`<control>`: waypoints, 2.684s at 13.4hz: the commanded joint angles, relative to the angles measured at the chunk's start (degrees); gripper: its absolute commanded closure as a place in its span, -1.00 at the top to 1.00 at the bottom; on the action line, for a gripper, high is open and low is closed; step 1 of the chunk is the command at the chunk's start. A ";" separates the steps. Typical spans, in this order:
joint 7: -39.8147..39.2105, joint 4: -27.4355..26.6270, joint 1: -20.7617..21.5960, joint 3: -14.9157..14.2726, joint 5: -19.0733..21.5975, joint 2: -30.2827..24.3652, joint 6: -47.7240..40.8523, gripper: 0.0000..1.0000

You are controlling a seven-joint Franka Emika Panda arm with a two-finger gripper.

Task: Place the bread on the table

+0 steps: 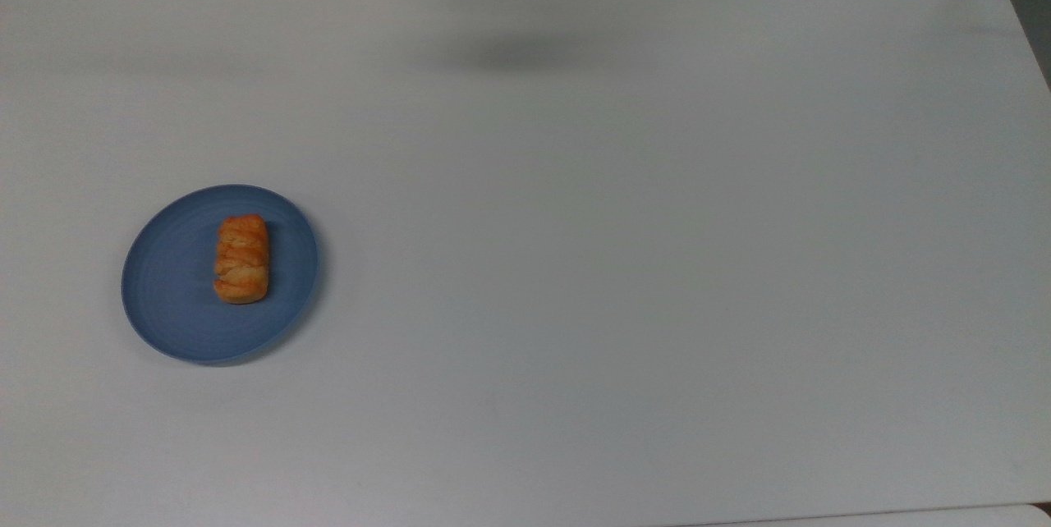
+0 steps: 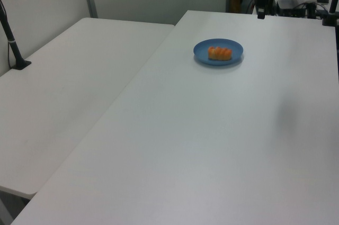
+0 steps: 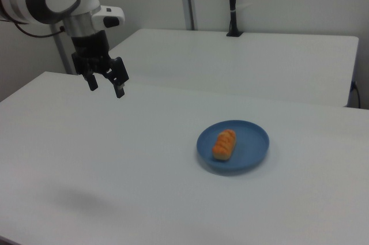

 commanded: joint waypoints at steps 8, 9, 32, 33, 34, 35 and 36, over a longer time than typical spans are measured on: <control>-0.03 6.34 -1.94 0.37 -0.76 3.93 -2.64 1.00; -0.03 7.84 -2.91 0.37 -0.67 5.07 -2.37 1.00; -17.35 20.69 -15.49 0.63 1.09 44.98 37.70 1.00; -17.35 20.60 -15.40 0.63 1.09 45.07 37.62 0.90; -17.26 20.25 -15.40 0.63 1.17 44.99 37.62 0.76; -17.17 19.90 -15.40 0.63 1.26 44.98 37.62 0.57; -17.08 19.89 -15.40 0.63 1.35 44.98 37.62 0.38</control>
